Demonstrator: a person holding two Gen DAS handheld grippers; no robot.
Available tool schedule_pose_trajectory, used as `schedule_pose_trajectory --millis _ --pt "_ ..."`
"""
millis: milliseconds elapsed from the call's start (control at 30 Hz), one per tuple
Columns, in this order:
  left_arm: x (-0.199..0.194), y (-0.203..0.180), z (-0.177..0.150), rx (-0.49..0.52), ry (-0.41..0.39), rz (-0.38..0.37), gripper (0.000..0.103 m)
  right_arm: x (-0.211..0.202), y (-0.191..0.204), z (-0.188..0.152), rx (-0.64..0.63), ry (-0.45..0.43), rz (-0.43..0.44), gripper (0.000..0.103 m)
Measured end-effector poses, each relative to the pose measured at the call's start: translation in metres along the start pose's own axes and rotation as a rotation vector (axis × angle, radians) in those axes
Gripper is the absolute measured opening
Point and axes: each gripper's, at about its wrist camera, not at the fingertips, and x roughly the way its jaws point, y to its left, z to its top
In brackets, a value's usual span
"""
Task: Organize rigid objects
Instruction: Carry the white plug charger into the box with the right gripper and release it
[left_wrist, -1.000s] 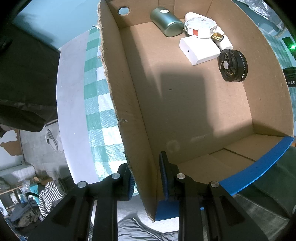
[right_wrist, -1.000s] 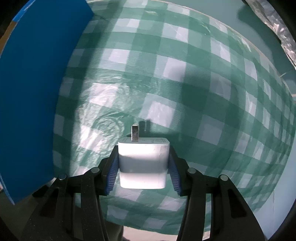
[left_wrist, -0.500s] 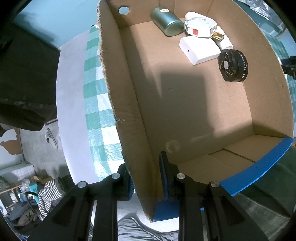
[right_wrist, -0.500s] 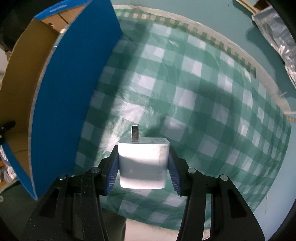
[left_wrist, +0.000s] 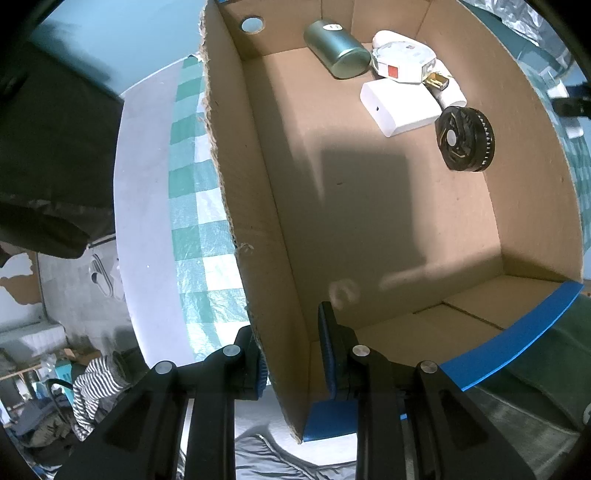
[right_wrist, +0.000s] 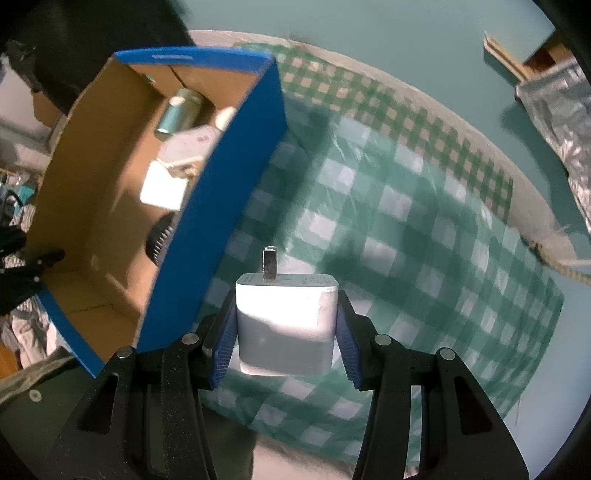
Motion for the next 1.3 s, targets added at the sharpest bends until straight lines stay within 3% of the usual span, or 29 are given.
schedule_pose_trajectory --millis 667,1067,1300 --pt "-0.004 0.005 -0.005 -0.019 -0.016 -0.010 0.023 -0.032 0.058 0.066 -0.202 -0.074 0.012 0.049" --pt "-0.005 0.007 -0.009 -0.018 -0.019 -0.008 0.023 0.003 0.087 0.098 -0.274 -0.021 0.015 0.049" --pt "-0.006 0.008 -0.009 -0.017 -0.022 -0.004 0.023 0.026 0.086 0.098 -0.272 0.031 0.020 0.049"
